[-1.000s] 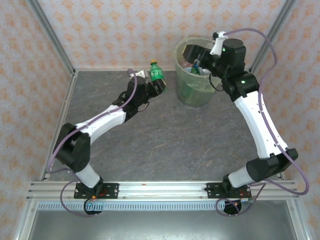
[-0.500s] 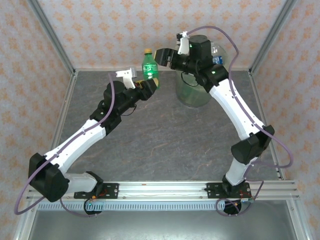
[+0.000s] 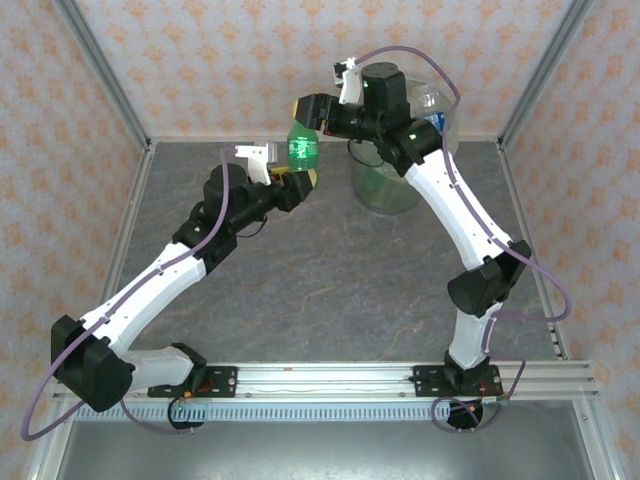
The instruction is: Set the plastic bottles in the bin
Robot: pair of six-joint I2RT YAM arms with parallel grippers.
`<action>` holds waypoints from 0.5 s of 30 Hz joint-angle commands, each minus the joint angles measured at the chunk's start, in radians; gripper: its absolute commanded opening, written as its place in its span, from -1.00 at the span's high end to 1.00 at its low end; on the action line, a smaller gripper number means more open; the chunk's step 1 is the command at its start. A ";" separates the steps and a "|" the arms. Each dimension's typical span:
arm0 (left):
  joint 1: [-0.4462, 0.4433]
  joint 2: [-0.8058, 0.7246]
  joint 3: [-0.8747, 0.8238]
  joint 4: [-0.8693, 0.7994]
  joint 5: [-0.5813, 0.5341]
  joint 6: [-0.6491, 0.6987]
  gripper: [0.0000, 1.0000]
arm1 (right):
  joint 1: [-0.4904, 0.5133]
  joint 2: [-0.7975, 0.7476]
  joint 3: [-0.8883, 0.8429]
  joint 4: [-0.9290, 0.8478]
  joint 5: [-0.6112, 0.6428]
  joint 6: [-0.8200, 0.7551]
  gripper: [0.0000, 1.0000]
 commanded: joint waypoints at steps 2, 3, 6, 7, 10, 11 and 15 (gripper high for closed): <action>-0.004 -0.024 0.018 -0.051 0.026 0.063 -0.01 | 0.004 0.032 0.055 -0.034 -0.024 -0.003 -0.06; -0.004 -0.024 0.022 -0.054 0.028 0.067 0.00 | 0.005 0.036 0.062 -0.044 -0.016 -0.004 -0.06; -0.006 -0.023 0.027 -0.061 0.027 0.074 0.00 | 0.005 0.044 0.068 -0.058 -0.013 -0.007 0.03; -0.006 -0.023 0.027 -0.064 0.027 0.076 0.00 | 0.004 0.046 0.069 -0.061 -0.012 -0.006 0.09; -0.005 -0.021 0.036 -0.078 0.024 0.084 0.00 | 0.004 0.050 0.078 -0.067 -0.021 -0.005 0.24; -0.006 -0.020 0.038 -0.082 0.027 0.087 0.00 | 0.004 0.050 0.080 -0.070 -0.020 -0.005 0.29; -0.006 -0.024 0.047 -0.093 0.022 0.094 -0.01 | 0.004 0.043 0.084 -0.076 -0.001 -0.010 0.45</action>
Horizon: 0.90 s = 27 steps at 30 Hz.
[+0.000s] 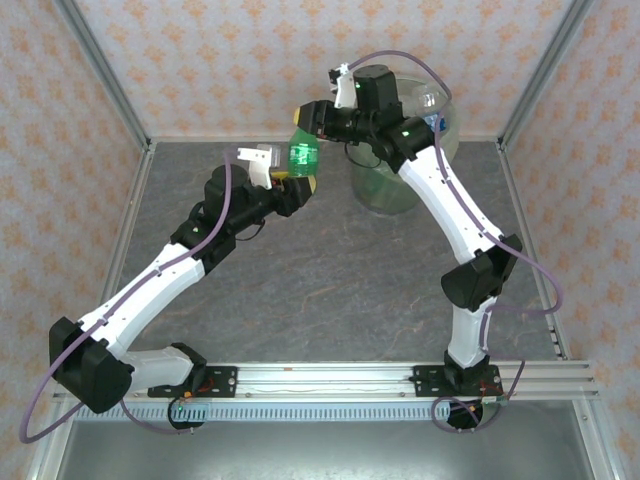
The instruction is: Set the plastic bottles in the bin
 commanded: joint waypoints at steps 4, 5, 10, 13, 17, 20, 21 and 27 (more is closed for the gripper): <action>-0.006 -0.029 0.040 -0.027 -0.002 0.030 -0.17 | 0.002 -0.021 0.041 0.003 0.013 0.007 0.51; -0.005 -0.035 0.041 -0.027 -0.008 0.030 -0.32 | -0.001 -0.024 0.040 0.006 0.016 0.013 0.52; -0.005 -0.074 0.042 -0.035 -0.068 0.021 -0.89 | -0.063 -0.066 0.000 0.037 0.004 0.079 0.59; -0.003 -0.104 0.038 -0.036 -0.111 0.009 -0.98 | -0.111 -0.115 -0.052 0.070 0.014 0.103 0.58; -0.002 -0.136 0.034 -0.034 -0.152 -0.005 -0.98 | -0.203 -0.196 -0.149 0.119 0.022 0.155 0.56; 0.000 -0.147 0.030 -0.025 -0.159 -0.011 -0.98 | -0.294 -0.252 -0.222 0.164 0.022 0.193 0.55; 0.001 -0.149 0.028 -0.026 -0.160 -0.012 -0.98 | -0.328 -0.271 -0.243 0.173 0.021 0.205 0.56; 0.001 -0.160 0.012 -0.015 -0.162 -0.030 -0.98 | -0.514 -0.325 -0.335 0.218 0.011 0.279 0.54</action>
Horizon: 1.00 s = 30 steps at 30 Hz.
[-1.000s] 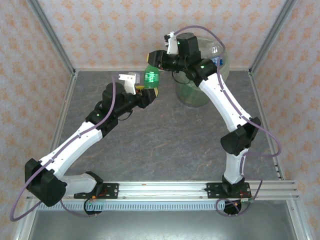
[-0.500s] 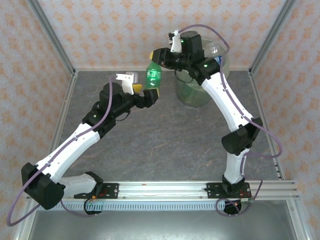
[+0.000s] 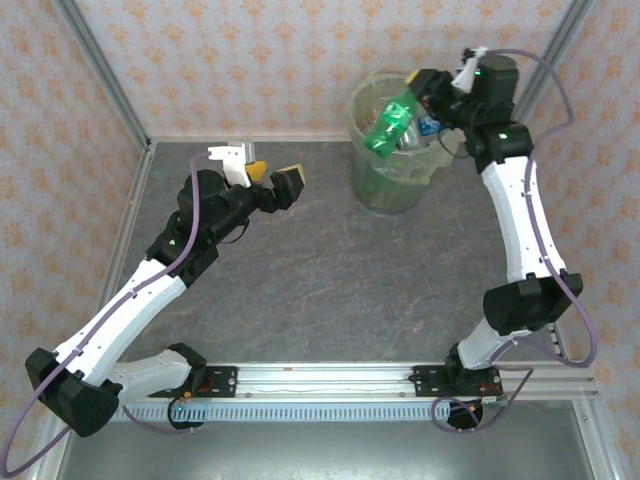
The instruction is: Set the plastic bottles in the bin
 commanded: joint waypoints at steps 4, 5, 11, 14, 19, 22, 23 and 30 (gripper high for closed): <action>0.001 -0.030 -0.002 0.021 -0.031 -0.019 -0.98 | -0.114 -0.068 -0.151 0.173 0.004 0.153 0.55; 0.001 -0.032 -0.002 0.021 -0.031 -0.019 -0.98 | -0.122 -0.070 -0.171 0.194 0.012 0.172 0.55; 0.001 -0.045 -0.009 0.014 -0.032 -0.023 -0.98 | -0.129 -0.049 -0.225 0.262 0.092 0.246 0.55; 0.001 -0.058 -0.020 0.014 -0.038 -0.030 -0.99 | -0.129 -0.031 -0.228 0.271 0.140 0.261 0.55; 0.001 -0.076 -0.035 0.014 -0.046 -0.038 -0.98 | -0.131 0.008 -0.223 0.292 0.188 0.287 0.52; 0.001 -0.082 -0.039 0.010 -0.049 -0.039 -0.98 | -0.131 0.046 -0.201 0.285 0.189 0.291 0.52; 0.001 -0.085 -0.039 0.009 -0.049 -0.039 -0.98 | -0.129 0.057 -0.193 0.277 0.184 0.288 0.52; 0.000 -0.090 -0.046 0.008 -0.055 -0.041 -0.98 | -0.114 0.128 -0.120 0.174 0.178 0.213 -0.03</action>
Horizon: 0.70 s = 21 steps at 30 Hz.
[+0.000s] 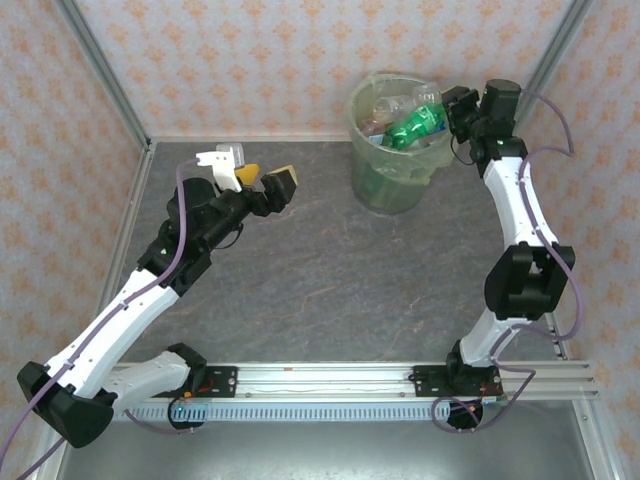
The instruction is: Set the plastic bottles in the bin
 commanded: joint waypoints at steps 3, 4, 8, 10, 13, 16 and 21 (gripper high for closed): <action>0.001 -0.017 -0.008 0.004 -0.022 -0.011 -0.99 | 0.012 0.032 0.152 -0.136 0.038 -0.107 -0.38; 0.001 -0.016 -0.007 0.001 -0.024 -0.011 -0.98 | 0.012 0.029 0.162 -0.149 0.051 -0.122 -0.44; 0.001 -0.013 -0.008 0.001 -0.028 -0.012 -0.98 | 0.012 0.014 0.211 -0.198 0.103 -0.180 -0.99; 0.001 -0.011 -0.008 0.005 -0.028 -0.013 -0.98 | 0.015 0.015 0.247 -0.227 0.116 -0.212 -0.99; 0.001 -0.001 -0.005 0.006 -0.024 -0.015 -0.98 | 0.023 0.025 0.290 -0.262 0.112 -0.250 -0.99; 0.001 0.009 -0.002 0.010 -0.019 -0.016 -0.98 | 0.036 0.041 0.323 -0.291 0.107 -0.281 -0.99; 0.001 0.018 0.005 -0.009 -0.037 -0.019 -0.98 | 0.069 0.064 0.357 -0.316 0.113 -0.318 -0.99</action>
